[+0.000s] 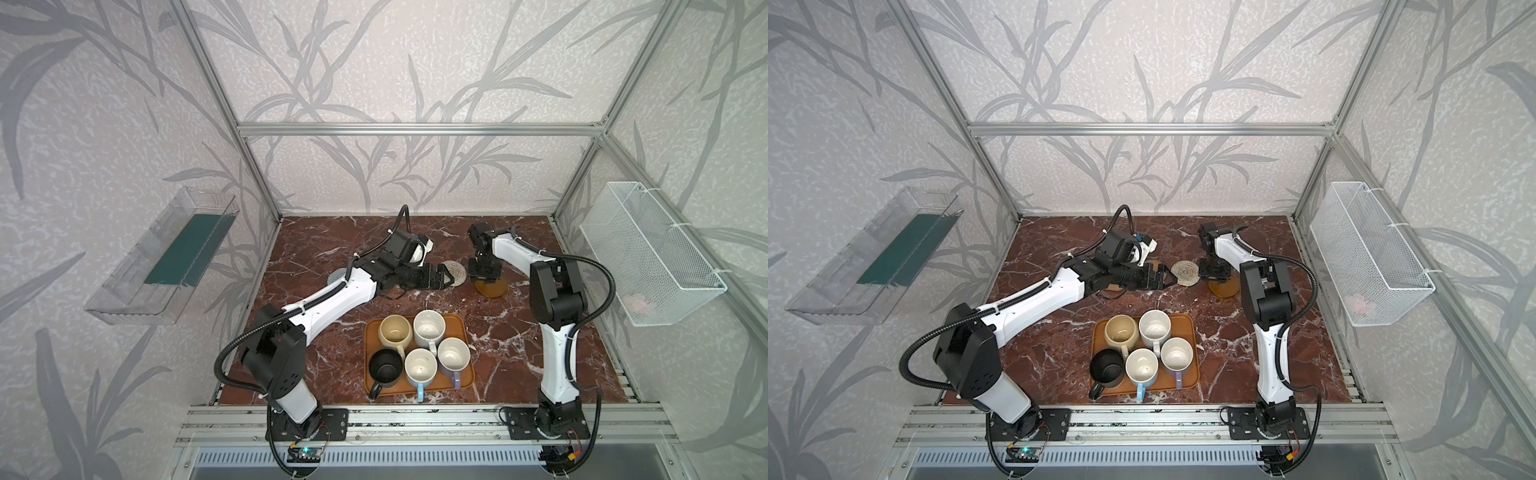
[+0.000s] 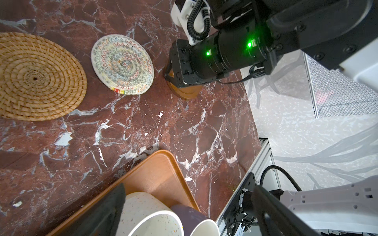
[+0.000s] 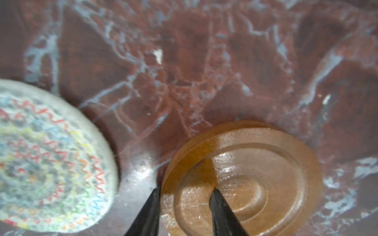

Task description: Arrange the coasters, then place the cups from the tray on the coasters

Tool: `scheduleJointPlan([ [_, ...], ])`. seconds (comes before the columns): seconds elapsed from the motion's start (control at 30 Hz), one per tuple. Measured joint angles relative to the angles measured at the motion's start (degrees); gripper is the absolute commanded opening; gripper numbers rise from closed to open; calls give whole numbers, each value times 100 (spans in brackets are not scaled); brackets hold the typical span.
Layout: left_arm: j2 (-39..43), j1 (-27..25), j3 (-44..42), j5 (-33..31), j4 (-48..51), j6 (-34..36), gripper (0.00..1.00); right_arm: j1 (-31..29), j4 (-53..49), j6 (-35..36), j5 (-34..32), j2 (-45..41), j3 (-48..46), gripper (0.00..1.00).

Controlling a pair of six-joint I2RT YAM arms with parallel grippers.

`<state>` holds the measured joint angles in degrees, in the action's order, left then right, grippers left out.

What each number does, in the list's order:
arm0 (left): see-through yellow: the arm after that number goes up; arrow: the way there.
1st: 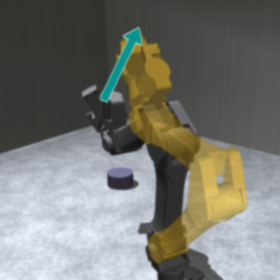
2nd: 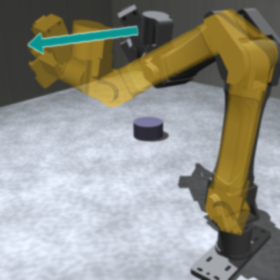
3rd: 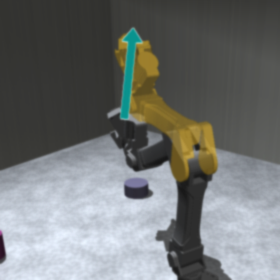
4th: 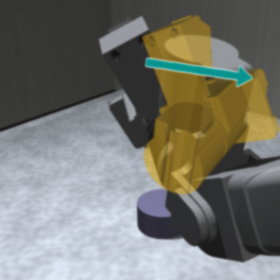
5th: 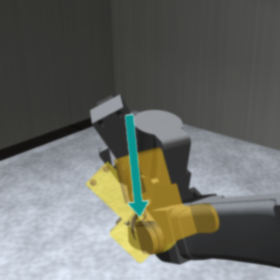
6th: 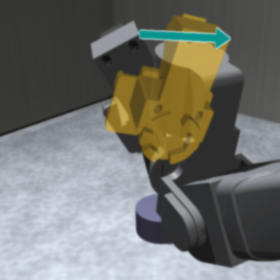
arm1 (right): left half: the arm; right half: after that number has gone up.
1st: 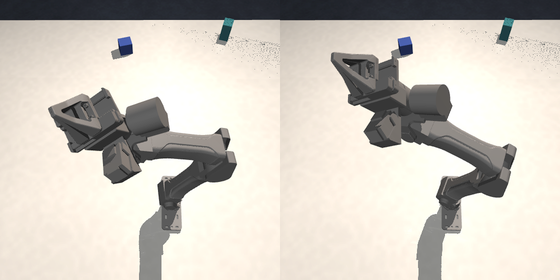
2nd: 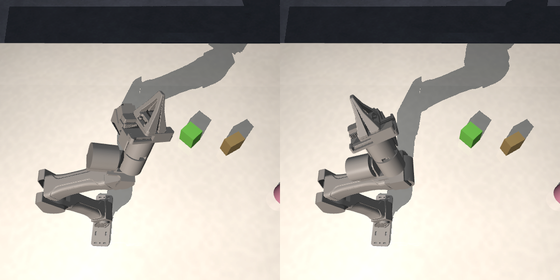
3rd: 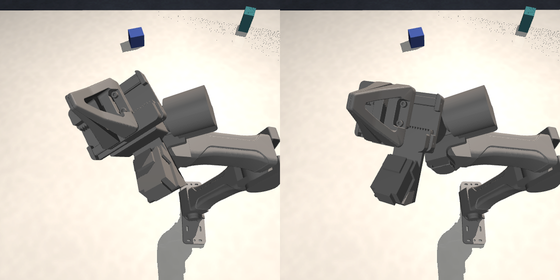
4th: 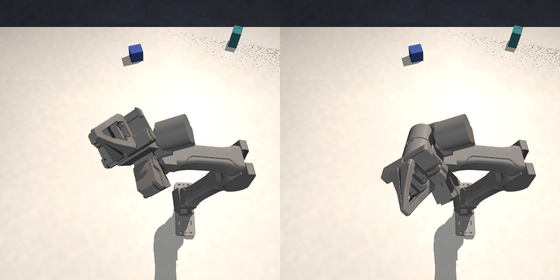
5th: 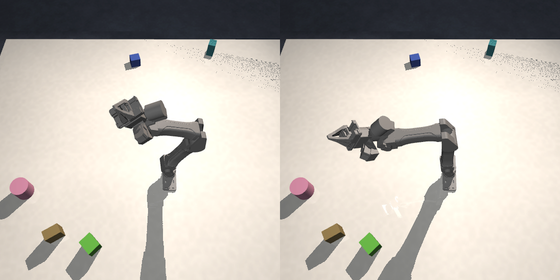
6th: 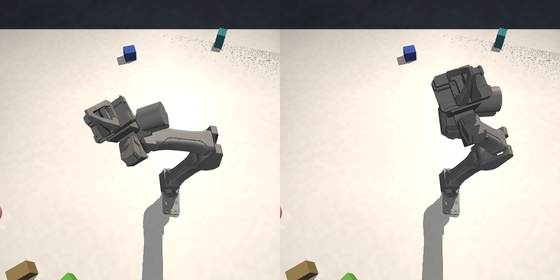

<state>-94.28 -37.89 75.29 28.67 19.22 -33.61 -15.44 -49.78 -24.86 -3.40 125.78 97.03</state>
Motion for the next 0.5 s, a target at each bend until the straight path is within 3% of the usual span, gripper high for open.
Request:
scheduleJointPlan([
  [0.5, -109, 33, 0, 46, -17, 0, 99, -13, -363, -103, 114, 509, 863, 39],
])
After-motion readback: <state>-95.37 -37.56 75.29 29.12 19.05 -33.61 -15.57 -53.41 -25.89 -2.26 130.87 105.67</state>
